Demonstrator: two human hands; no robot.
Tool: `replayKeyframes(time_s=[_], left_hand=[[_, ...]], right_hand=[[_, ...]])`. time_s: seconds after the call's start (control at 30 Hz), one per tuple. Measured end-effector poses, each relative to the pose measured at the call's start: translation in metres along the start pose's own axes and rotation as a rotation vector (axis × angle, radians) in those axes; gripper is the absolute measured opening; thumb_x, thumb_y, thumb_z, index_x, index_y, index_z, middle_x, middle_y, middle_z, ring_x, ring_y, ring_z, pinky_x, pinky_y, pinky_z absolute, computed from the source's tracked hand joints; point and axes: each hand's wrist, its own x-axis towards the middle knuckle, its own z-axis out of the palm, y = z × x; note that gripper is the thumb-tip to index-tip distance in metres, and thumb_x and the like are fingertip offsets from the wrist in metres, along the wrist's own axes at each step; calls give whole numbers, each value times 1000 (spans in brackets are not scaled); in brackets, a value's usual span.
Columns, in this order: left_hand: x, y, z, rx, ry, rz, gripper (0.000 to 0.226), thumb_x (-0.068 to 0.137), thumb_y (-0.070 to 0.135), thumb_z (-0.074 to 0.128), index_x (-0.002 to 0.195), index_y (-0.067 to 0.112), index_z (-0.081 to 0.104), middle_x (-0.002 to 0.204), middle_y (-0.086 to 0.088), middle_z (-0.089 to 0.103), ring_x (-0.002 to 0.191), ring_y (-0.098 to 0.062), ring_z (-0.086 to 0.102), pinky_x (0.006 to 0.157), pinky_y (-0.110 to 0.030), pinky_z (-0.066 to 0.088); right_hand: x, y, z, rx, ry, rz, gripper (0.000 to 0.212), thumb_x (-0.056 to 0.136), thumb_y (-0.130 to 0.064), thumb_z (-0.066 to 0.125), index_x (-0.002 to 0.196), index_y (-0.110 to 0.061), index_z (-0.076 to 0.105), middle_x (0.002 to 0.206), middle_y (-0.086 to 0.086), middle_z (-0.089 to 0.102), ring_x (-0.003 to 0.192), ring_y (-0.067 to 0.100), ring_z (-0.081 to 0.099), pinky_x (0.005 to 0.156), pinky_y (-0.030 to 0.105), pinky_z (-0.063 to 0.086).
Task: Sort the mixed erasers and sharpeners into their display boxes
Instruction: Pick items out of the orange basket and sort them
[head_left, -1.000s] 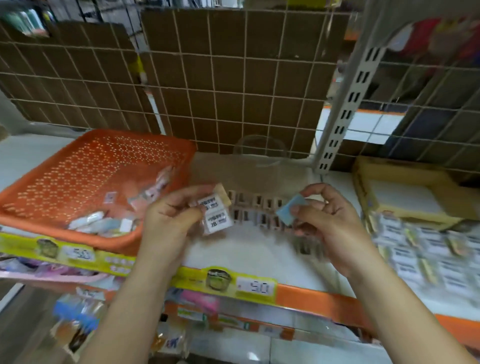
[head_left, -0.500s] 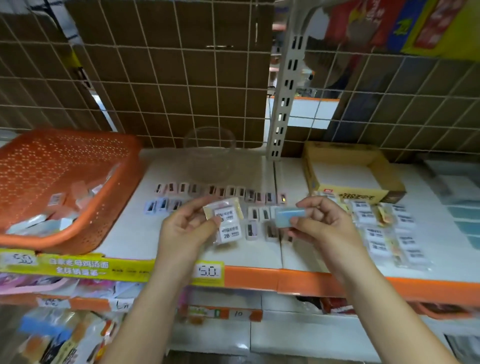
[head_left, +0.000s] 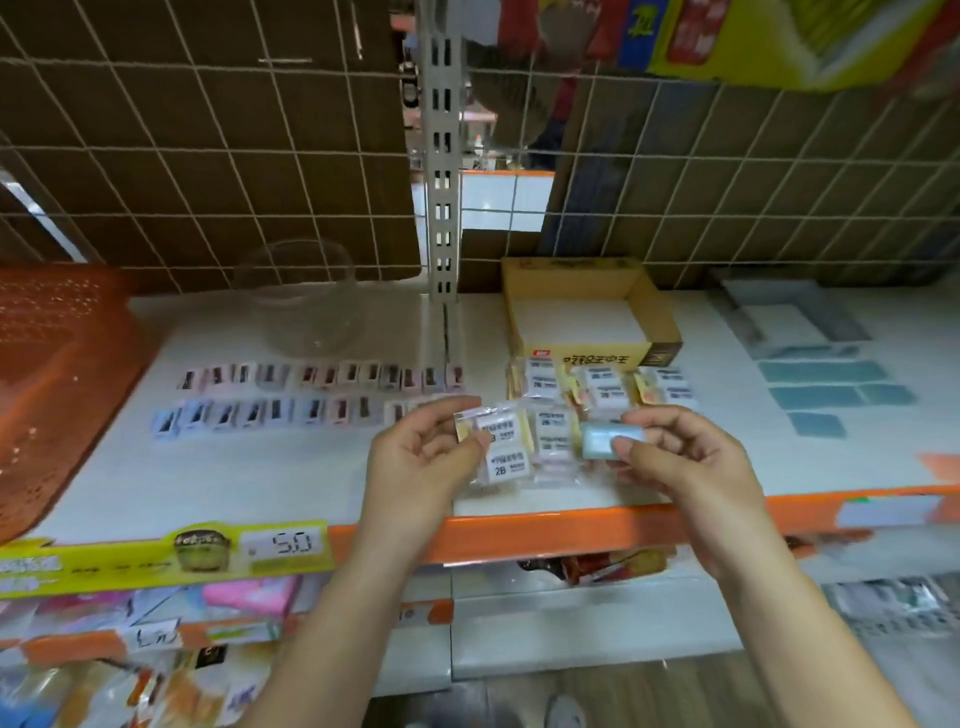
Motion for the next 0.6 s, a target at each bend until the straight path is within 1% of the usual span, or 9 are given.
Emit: replayKeyframes(time_s=[0.1,0.13,0.23,0.37,0.43,0.5,0.57,0.6], left_hand=[[0,-1,35,45,4,42,31,76,-5,66,86,24,65,67,2,53,57,-2,49,58,-10,45],[1,-2,49,60,5,61,32,76,-5,67,88,24,65,65,4,54,57,-1,50,59,-11,46],[-1,-5,92,126,7,120,34,78,-2,67,95,27,63,61,9,56,62,-5,53,63,-14,46],[-2,-9,147,321,12,176,31,76,6,71,86,35,64,70,13,61,67,3,54,66,-10,44],[-1,-15,166,456,25,183,29,77,11,71,87,37,63,75,12,60,73,-2,55,70,-16,45],[1,-20,178,652,46,193,25,78,17,70,96,33,65,80,1,61,79,-13,54,73,-27,44],[4,-27,181,845,64,202,29,81,21,66,109,25,66,84,-4,59,85,-17,48,70,-27,34],[5,-30,181,925,66,221,30,83,21,63,113,22,65,83,-5,59,87,-19,46,69,-26,28]], right_hand=[[9,0,-35,-6,28,-2,22,74,5,66,80,-16,65,67,4,64,62,14,62,61,19,52],[14,-1,-48,-8,31,-2,22,74,5,66,80,-17,65,66,2,65,61,14,62,60,18,52],[28,-6,-91,-45,34,-5,22,75,5,66,82,-15,64,57,-4,64,52,8,60,53,14,49],[44,-7,-142,-83,26,2,21,75,1,69,82,-19,65,61,-6,65,58,10,62,58,17,52],[50,-6,-161,-68,14,20,20,75,0,69,82,-19,65,64,-4,67,61,12,64,59,19,53],[54,-7,-172,-64,-5,23,20,75,0,69,82,-18,66,68,0,67,64,14,64,58,19,53],[56,-7,-180,-62,-30,23,20,75,0,69,83,-18,65,72,6,65,65,15,63,58,19,53],[57,-8,-182,-58,-43,24,20,75,1,68,83,-18,65,73,7,64,65,15,63,58,19,53]])
